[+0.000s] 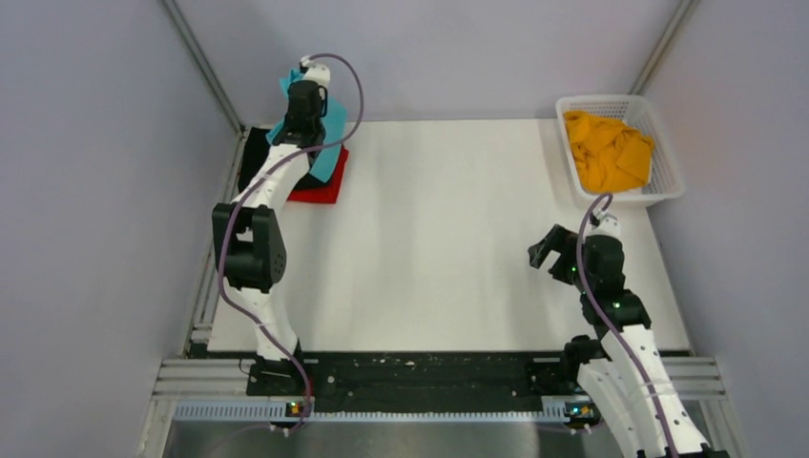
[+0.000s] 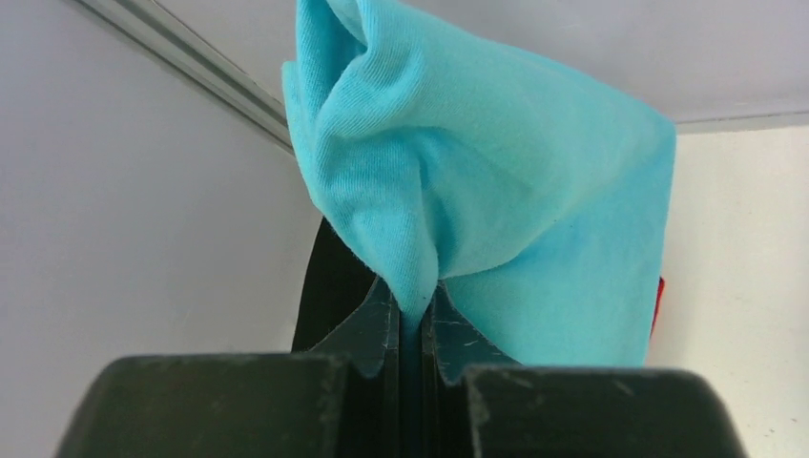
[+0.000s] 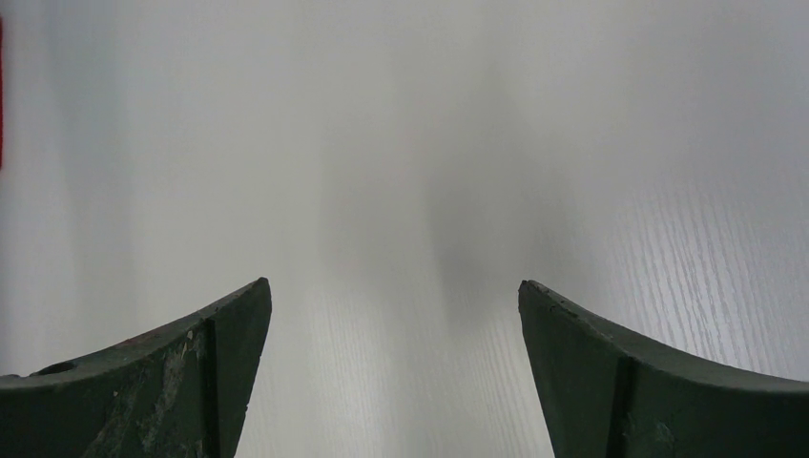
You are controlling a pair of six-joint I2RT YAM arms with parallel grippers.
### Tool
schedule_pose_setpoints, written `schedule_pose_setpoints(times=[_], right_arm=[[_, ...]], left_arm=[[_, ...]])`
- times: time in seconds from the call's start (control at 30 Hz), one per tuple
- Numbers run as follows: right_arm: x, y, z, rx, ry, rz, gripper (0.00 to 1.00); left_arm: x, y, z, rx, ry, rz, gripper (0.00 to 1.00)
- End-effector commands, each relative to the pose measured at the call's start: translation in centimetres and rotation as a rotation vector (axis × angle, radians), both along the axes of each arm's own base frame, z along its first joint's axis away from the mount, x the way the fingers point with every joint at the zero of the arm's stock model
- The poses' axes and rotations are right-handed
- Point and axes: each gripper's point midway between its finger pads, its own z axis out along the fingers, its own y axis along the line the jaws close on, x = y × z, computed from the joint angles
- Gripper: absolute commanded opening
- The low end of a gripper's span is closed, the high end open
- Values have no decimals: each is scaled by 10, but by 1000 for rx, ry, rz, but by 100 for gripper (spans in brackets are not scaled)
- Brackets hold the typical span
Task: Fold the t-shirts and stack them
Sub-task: Put the neatly folded tshirt into the corner of the board with the left arm, then reset both arms
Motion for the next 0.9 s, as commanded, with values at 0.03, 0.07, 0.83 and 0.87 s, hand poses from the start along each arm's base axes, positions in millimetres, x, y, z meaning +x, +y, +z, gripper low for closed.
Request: schedule_pose_setpoints(times=[0.03,0.07,0.83,0.87], right_arm=[[1,-7,9,-29,24,-26,99],[1,-10,8,-37,33,-36,99],[0,-20,29,-68,30,-90,99],[0,-19,30,-61,21,-82,99]], left_arm=[[27,27,-6,-135,-61,-32,0],[31,32,-13,-157,-57,-35,0],[26,89,-24,-413,-84,101,99],[23,81,-25,-452,-74,76,99]])
